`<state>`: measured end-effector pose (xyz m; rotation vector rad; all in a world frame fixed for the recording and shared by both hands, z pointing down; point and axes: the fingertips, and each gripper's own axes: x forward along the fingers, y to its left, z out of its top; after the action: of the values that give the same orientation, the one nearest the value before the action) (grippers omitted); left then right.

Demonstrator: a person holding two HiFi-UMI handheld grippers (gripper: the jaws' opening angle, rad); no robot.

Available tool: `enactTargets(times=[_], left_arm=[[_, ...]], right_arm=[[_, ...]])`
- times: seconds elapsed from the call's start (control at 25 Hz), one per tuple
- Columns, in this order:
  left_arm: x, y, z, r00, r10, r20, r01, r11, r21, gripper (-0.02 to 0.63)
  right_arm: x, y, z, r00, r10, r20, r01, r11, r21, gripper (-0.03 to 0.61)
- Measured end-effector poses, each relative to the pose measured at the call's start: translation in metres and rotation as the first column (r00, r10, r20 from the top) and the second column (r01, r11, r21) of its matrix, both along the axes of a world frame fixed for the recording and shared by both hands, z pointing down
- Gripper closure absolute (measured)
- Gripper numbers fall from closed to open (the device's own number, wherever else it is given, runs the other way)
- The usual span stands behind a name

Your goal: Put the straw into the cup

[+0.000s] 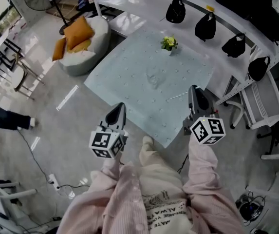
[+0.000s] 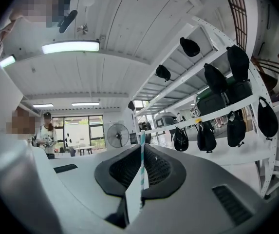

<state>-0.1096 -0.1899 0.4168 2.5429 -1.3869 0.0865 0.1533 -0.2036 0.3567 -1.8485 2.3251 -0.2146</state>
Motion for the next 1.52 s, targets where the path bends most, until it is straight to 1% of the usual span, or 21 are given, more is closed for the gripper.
enactTargets(times=[0.36,0.48,0.68,0.96,1.24,1.52], left_arm=[[0.015,-0.076,0.014,1.000,0.007,-0.005,-0.007,0.999,-0.047,0.614],[0.018,-0.096,0.023,1.000,0.007,-0.009,-0.008,0.998,-0.067,0.614],[0.029,-0.121,0.033,1.000,0.021,-0.015,-0.023,0.995,-0.094,0.614],[0.031,-0.146,0.051,1.000,0.016,-0.020,-0.019,0.990,-0.141,0.614],[0.032,-0.172,0.081,0.999,0.022,-0.025,-0.027,0.978,-0.208,0.614],[0.047,-0.194,0.130,0.997,0.069,-0.026,-0.074,0.951,-0.300,0.614]], right_arm=[[0.003,-0.086,0.009,1.000,-0.015,0.006,0.016,1.000,-0.024,0.566],[-0.001,-0.109,0.014,0.999,-0.034,0.003,0.034,0.999,-0.030,0.566],[-0.009,-0.144,0.024,0.997,-0.081,-0.013,0.080,0.996,-0.047,0.566],[-0.020,-0.184,0.043,0.996,-0.094,0.000,0.093,0.993,-0.074,0.566],[-0.031,-0.219,0.074,0.995,-0.099,0.012,0.100,0.989,-0.111,0.566],[-0.037,-0.249,0.135,0.994,-0.107,0.034,0.111,0.973,-0.201,0.566]])
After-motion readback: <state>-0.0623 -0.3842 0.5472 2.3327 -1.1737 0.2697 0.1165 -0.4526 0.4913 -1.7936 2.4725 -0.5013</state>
